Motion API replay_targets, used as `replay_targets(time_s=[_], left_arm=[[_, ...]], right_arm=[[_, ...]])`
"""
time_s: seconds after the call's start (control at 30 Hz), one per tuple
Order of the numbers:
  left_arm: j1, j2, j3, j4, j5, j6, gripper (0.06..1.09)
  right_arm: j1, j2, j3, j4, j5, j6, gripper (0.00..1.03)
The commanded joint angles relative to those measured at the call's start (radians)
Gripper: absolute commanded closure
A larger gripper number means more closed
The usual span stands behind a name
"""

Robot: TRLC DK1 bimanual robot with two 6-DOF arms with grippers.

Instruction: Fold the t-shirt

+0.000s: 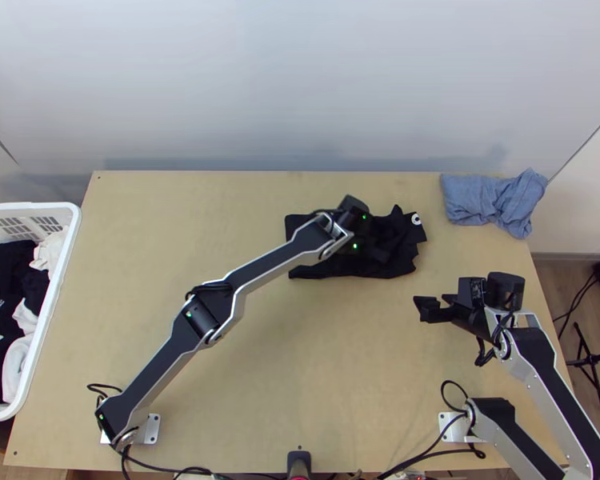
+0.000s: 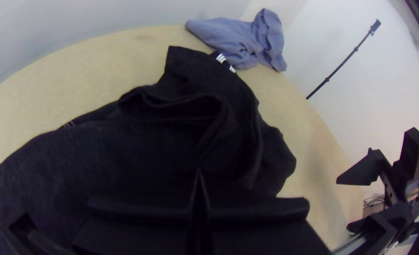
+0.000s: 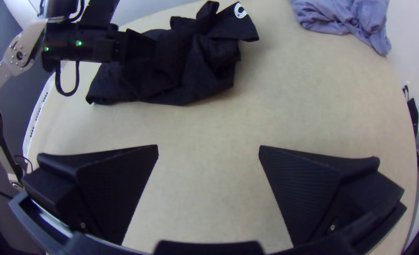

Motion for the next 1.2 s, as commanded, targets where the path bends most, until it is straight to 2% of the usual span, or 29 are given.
replay_targets(time_s=[0.0,0.13,0.2,0.27,0.43,0.53,0.7,0.87,0.93,1.0,1.07,1.1,1.17], left_arm=[[-0.038,0.043,0.027,0.077,-0.011,0.045,1.05],[-0.058,0.101,0.067,0.208,-0.019,0.025,1.05],[-0.052,0.112,0.067,0.343,-0.064,-0.04,1.05],[-0.044,0.108,0.068,0.442,-0.065,-0.106,1.05],[-0.051,0.088,0.067,0.601,-0.05,-0.256,1.05],[-0.061,0.086,0.067,0.659,-0.068,-0.293,1.05],[-0.083,0.071,0.03,0.593,-0.062,-0.227,1.05],[-0.038,0.003,0.005,0.402,-0.065,-0.147,1.05],[-0.017,-0.049,-0.015,0.287,-0.07,-0.074,1.05],[-0.003,-0.129,-0.071,0.179,-0.093,0.046,1.04],[0.009,-0.198,-0.105,0.04,-0.094,0.13,0.96],[0.014,-0.23,-0.119,-0.034,-0.099,0.177,0.82],[0.02,-0.29,-0.151,-0.15,-0.123,0.242,0.48]], right_arm=[[-0.024,0.005,-0.006,-0.002,-0.001,-0.018,0.04],[-0.032,0.009,-0.006,-0.007,-0.005,-0.024,0.04],[-0.032,0.005,-0.003,-0.022,-0.006,-0.024,0.04],[-0.03,-0.006,-0.01,-0.028,-0.008,-0.022,0.04],[-0.03,-0.003,-0.032,-0.019,-0.008,-0.024,0.04],[-0.019,-0.003,-0.033,-0.01,-0.009,-0.021,0.04],[-0.016,0.015,-0.027,0.001,-0.009,-0.022,0.04],[-0.018,0.038,-0.01,0.021,-0.012,-0.022,0.04],[-0.018,0.084,0.016,0.021,-0.025,-0.014,0.04],[-0.041,0.141,0.046,0.024,-0.06,0.004,0.04],[-0.078,0.21,0.068,0.059,-0.123,0.027,0.04],[-0.081,0.249,0.071,0.101,-0.136,0.045,0.04],[-0.082,0.315,0.069,0.196,-0.14,0.093,0.04]])
